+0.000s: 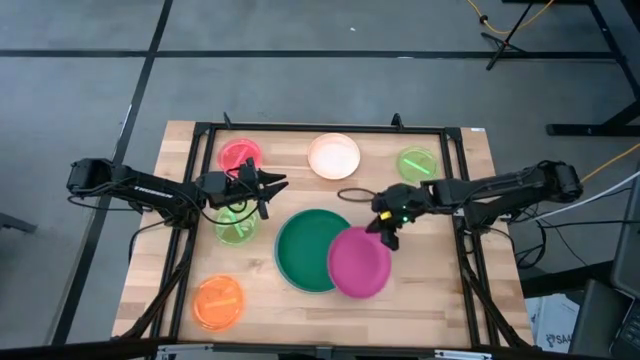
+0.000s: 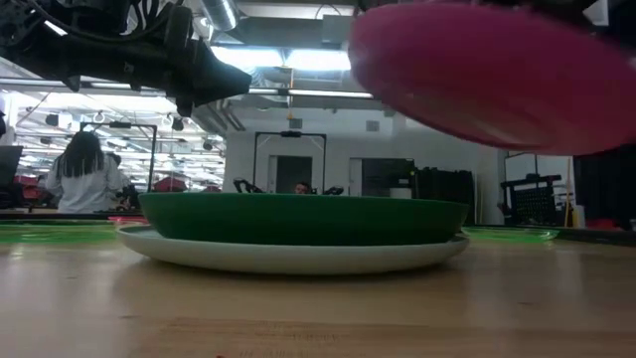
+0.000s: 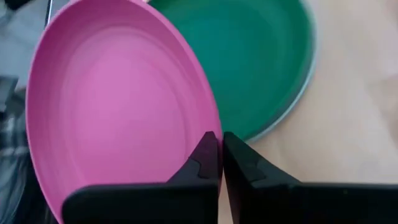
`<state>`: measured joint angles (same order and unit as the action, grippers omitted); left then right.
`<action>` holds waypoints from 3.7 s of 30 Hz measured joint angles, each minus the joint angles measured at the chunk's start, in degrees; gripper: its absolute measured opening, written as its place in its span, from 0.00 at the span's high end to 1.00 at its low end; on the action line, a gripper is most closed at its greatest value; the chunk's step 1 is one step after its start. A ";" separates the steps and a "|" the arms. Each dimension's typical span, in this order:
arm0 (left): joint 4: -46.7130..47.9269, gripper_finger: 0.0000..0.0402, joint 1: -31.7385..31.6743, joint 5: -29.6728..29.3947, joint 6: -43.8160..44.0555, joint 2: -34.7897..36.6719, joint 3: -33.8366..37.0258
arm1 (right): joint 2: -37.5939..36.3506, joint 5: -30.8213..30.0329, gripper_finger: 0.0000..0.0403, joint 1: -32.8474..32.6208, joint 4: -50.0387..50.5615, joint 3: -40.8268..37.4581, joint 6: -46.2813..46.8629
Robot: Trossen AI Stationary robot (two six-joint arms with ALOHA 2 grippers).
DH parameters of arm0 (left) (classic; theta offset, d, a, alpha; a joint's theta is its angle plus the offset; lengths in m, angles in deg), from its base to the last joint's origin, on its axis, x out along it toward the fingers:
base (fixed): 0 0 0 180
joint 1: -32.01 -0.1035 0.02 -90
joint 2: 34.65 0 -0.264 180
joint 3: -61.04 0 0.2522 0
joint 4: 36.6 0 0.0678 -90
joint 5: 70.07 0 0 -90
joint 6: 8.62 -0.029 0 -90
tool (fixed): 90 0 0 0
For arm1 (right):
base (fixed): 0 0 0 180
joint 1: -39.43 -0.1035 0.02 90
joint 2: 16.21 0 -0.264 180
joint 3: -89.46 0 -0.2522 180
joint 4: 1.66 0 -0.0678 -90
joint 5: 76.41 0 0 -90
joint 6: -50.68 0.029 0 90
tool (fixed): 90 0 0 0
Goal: Stack plastic plates
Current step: Stack the pink plate on top of the green plate, then stack the orange plate on top of the pink plate
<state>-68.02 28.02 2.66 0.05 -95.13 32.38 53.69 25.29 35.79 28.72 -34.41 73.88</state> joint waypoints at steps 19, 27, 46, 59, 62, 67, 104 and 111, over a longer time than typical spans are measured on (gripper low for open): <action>-0.80 0.75 0.02 1.73 0.00 0.00 0.00 | 15.80 -0.57 1.00 7.96 -24.54 0.02 -1.22; -0.76 0.75 0.02 1.73 0.00 0.00 0.00 | 21.95 0.39 1.00 7.78 -32.37 0.02 -1.18; -0.72 0.75 0.04 1.73 0.02 0.00 0.00 | 26.77 3.94 0.88 7.78 -34.37 0.02 -2.54; -0.72 0.75 0.04 1.84 1.48 0.00 0.00 | 16.25 -2.01 0.66 8.20 -23.22 0.02 -16.95; -0.68 0.75 0.04 1.92 1.53 0.00 0.00 | 12.62 -10.57 0.66 8.18 -18.57 0.09 -24.10; -0.40 0.75 0.04 1.95 1.46 0.00 0.00 | 11.67 -25.26 0.66 8.20 -15.15 0.07 -37.35; -0.35 0.75 0.00 1.92 1.27 0.00 0.00 | 29.84 -14.64 0.66 23.58 -30.38 0.80 -56.91; -0.31 0.75 0.00 1.77 1.27 0.00 0.00 | 33.55 -14.64 0.66 23.56 -27.85 5.51 -56.65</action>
<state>-68.33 28.02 4.43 1.32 -95.13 32.38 87.24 10.65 59.36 0.86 -28.90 17.23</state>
